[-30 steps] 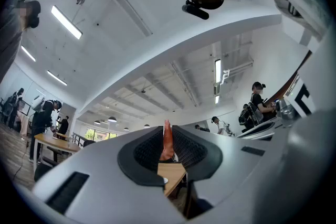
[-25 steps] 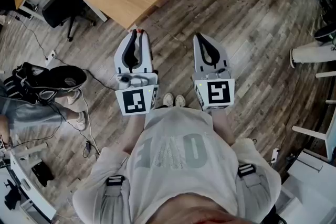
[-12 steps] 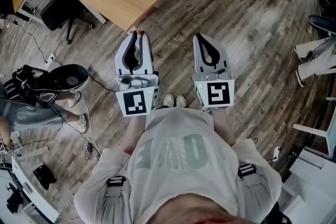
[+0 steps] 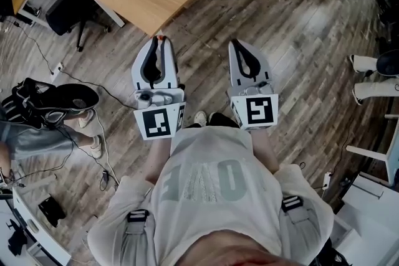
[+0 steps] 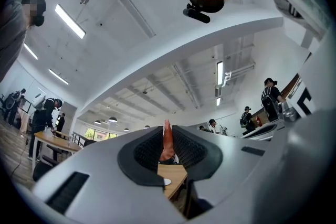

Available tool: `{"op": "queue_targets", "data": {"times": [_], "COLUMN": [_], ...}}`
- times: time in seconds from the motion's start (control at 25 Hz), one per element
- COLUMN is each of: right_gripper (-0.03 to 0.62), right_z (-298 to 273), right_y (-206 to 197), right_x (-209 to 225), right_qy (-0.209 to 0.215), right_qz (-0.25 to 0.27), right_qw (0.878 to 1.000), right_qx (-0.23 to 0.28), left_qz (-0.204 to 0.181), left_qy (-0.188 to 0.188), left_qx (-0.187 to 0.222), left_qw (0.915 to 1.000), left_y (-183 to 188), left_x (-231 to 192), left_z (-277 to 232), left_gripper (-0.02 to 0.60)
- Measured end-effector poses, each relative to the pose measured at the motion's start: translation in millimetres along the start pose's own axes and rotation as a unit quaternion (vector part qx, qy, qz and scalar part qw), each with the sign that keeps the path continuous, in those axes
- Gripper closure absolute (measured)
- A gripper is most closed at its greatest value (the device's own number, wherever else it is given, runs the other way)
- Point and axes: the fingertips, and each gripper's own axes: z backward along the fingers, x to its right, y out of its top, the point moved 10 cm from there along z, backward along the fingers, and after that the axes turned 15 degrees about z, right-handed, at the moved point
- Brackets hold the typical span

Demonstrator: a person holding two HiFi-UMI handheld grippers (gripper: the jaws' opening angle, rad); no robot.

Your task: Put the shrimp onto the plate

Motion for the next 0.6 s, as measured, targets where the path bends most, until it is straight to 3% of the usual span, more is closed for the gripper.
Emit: {"op": "queue_targets", "data": {"times": [0.36,0.6], "right_gripper": [0.574,0.574], "right_z": [-7.7,-37.8], "right_y": [-14.8,-30.6], "right_x": [9.3,26.8], "right_qy": [-0.012,-0.021], "right_qz": [0.010,0.005], "right_qw": [1.000,1.000], "right_qx": [-0.024,-0.013], "left_qz": [0.011,0.008], "left_qy": [-0.007,-0.019], "left_qx": [-0.007,-0.005], "left_qw": [0.9999,0.9998], "left_y": [-16.3,-31.8], "left_x": [-8.7,-12.9], "left_z": [-17.7,-49.2], "left_gripper": [0.522,0.522]}}
